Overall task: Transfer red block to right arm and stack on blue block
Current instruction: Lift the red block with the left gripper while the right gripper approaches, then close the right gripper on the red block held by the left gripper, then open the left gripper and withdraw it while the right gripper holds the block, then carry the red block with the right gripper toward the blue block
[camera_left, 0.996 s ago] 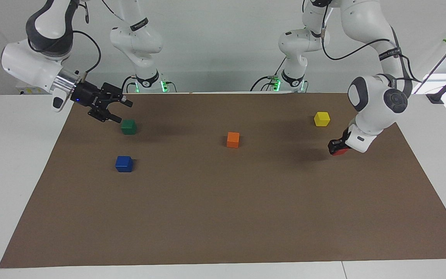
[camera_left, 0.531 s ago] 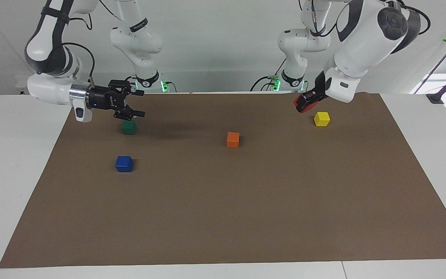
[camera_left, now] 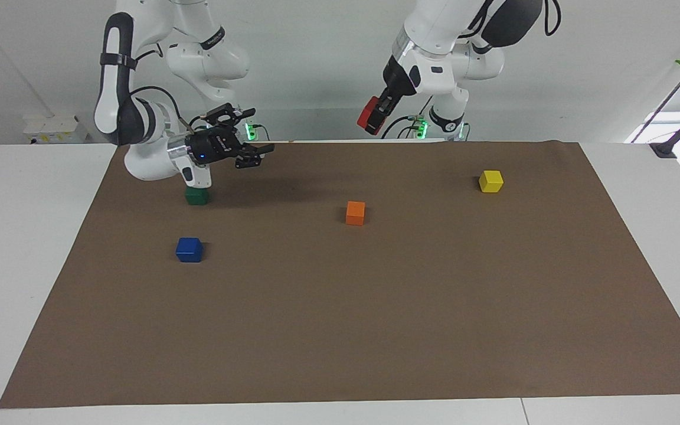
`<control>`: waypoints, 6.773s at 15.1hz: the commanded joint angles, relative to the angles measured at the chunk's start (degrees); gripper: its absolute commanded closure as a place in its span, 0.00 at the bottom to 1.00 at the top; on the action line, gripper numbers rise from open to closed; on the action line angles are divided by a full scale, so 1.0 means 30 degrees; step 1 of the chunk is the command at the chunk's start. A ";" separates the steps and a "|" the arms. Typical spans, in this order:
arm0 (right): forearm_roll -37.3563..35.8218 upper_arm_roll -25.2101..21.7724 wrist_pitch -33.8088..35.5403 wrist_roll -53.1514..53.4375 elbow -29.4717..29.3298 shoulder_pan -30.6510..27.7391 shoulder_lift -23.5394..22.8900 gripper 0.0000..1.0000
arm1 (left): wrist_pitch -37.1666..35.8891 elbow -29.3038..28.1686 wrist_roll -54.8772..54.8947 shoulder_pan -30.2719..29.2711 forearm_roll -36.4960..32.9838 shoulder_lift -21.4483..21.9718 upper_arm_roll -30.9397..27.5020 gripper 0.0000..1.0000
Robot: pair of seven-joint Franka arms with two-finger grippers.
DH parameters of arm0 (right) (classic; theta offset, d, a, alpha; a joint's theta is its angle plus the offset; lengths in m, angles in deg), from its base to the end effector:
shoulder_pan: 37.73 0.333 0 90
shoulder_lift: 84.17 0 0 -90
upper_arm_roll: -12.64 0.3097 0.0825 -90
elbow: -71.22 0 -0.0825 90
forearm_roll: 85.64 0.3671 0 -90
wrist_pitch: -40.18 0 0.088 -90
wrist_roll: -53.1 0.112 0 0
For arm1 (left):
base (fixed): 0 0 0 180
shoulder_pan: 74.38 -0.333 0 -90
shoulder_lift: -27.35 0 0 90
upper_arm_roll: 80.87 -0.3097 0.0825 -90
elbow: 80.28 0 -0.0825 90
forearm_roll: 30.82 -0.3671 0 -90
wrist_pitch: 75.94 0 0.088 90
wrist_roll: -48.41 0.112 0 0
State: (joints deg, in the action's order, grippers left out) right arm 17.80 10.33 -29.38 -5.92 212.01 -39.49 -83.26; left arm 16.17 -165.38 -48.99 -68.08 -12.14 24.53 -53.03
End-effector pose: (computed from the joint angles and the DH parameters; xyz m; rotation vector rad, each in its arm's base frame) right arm 0.4375 0.1011 0.4037 -1.1464 -0.1201 -0.1975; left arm 0.4443 -0.3346 0.6384 2.4667 1.5203 -0.4191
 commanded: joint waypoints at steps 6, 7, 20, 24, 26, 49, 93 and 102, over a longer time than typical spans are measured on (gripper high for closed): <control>0.4860 -0.0022 0.4493 -0.4262 0.0709 0.4069 -0.3291 0.00 | 0.3162 -0.2510 -0.2429 -0.0080 0.2916 0.1230 -0.0403 1.00; 0.5503 -0.0022 0.4988 -0.4264 0.0651 0.4566 -0.3496 0.00 | 0.3279 -0.2774 -0.2400 -0.0021 0.2916 0.1405 -0.0403 1.00; 1.1690 0.0183 0.8893 -0.4908 -0.2600 0.9054 -0.8449 0.00 | 0.3896 -0.3859 -0.2282 0.0302 0.2886 0.2021 -0.0345 1.00; 1.3269 0.0828 0.7925 -0.4821 -0.3595 0.9054 -0.8623 0.00 | 0.4157 -0.4765 -0.2253 0.0389 0.2857 0.2460 -0.0345 1.00; 1.3856 0.0799 0.7894 -0.4850 -0.4007 0.9404 -0.8947 0.00 | 0.4713 -0.5322 -0.2253 0.0652 0.2857 0.2725 -0.0345 1.00; 1.5265 0.1443 0.6253 -0.4556 -0.5268 1.0226 -0.9797 1.00 | 0.5449 -0.5970 -0.2253 0.1005 0.2857 0.3018 -0.0345 1.00; 0.2651 0.1385 -2.1606 1.2695 -0.6294 0.9201 0.6228 1.00 | 0.0294 -0.4067 2.6457 -0.4005 -0.5815 0.0264 -0.5413 0.00; -0.8396 0.1355 -2.1346 1.5013 -0.6118 0.7738 0.6112 1.00 | 0.0705 -0.3013 2.6721 -0.3038 -0.5990 0.0470 -0.5471 0.00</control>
State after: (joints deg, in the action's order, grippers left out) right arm -1.85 14.00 -93.91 37.35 193.44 -14.83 -65.12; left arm 18.72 -173.61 30.18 -78.29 -30.40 25.07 -68.11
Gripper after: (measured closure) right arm 0.427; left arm 0.000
